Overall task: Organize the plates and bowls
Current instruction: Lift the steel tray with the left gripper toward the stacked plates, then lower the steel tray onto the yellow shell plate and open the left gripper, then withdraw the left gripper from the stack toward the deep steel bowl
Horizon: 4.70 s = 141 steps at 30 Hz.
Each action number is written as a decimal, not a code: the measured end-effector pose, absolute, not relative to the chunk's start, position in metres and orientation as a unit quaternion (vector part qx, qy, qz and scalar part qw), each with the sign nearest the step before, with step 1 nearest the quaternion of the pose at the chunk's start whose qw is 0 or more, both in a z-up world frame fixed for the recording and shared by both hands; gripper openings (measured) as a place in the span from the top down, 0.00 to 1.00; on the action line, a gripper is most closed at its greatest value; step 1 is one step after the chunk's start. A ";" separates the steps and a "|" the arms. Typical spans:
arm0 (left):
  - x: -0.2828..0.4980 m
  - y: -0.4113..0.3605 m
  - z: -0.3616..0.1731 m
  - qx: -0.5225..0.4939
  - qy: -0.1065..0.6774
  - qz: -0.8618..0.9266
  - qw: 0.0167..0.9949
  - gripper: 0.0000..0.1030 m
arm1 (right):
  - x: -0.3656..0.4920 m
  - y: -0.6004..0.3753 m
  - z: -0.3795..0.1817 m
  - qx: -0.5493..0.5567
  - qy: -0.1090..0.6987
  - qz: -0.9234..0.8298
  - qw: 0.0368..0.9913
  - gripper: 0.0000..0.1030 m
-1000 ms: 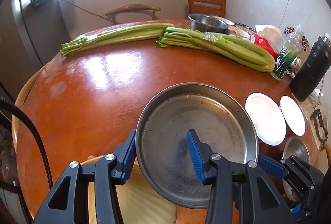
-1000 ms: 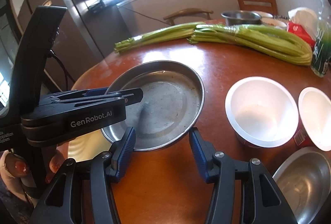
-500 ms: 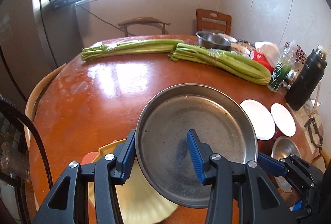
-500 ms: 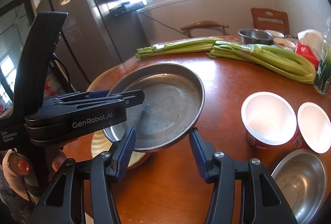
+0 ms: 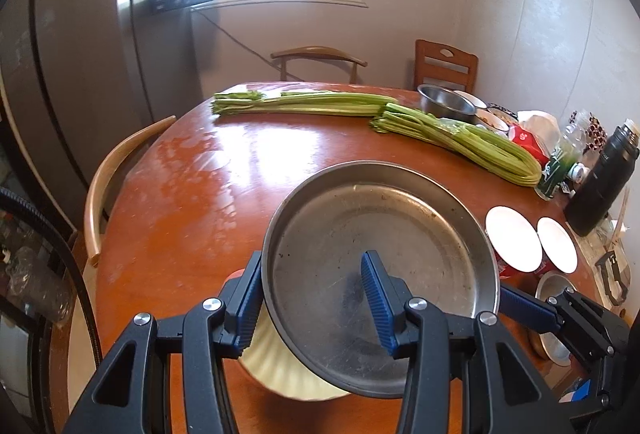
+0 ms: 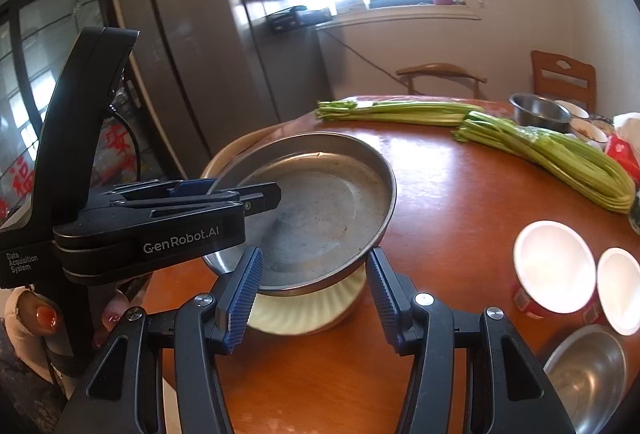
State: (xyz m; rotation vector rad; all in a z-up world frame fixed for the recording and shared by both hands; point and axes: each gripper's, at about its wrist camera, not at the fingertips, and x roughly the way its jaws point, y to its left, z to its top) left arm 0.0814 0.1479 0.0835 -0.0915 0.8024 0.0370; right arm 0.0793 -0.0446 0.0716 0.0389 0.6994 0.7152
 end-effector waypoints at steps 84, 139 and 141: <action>0.067 0.180 -0.007 -0.115 0.437 0.082 0.888 0.53 | 0.089 -0.014 -0.003 -0.040 0.400 0.377 0.834 0.45; 0.129 0.166 -0.028 -0.180 0.471 0.036 0.863 0.50 | 0.143 -0.058 -0.012 0.051 0.419 0.329 0.845 0.43; 0.136 0.161 -0.028 -0.176 0.472 0.031 0.863 0.50 | 0.146 -0.061 -0.013 0.048 0.418 0.319 0.849 0.43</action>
